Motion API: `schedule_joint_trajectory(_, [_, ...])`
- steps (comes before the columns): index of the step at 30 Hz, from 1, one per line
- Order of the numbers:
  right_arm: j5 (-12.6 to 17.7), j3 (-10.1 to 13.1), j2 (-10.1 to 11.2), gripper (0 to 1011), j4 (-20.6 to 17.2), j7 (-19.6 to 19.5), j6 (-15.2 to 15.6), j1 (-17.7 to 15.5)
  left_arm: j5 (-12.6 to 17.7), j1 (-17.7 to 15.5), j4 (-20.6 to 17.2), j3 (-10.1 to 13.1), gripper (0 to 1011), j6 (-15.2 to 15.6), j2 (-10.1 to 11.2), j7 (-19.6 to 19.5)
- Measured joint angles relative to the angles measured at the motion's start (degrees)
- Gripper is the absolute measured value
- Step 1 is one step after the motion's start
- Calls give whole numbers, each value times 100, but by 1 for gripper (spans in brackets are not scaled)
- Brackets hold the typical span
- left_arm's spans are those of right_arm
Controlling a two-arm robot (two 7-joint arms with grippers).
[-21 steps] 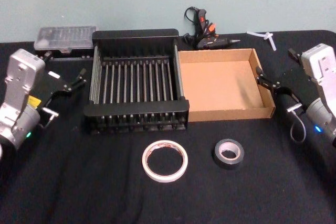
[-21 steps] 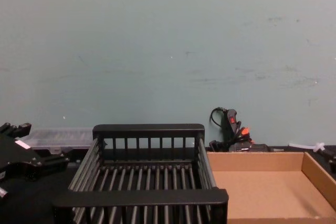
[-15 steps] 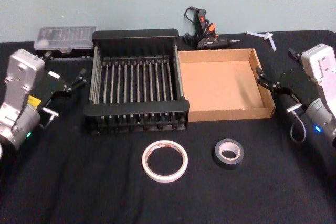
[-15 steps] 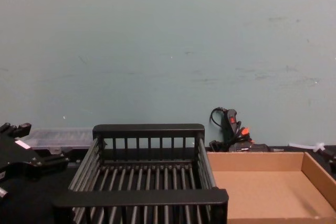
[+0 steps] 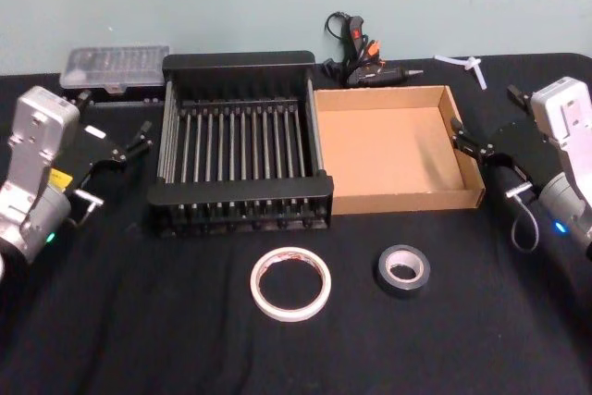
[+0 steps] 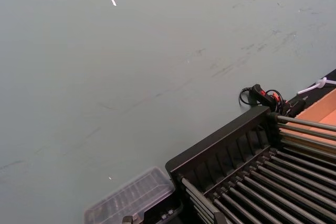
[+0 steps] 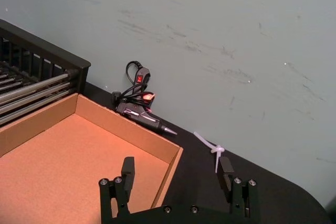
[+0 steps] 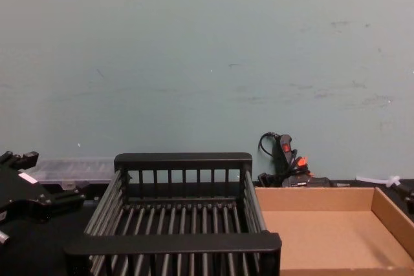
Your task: Pick up the white tape and place it into the black box , Pick up the silver tape and place it into the brown box.
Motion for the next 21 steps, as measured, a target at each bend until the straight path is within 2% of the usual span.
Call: schedule_joint_trajectory(21, [0, 0, 0, 1002, 0, 0, 0, 0, 0, 0, 0, 0, 1002, 0, 0, 0])
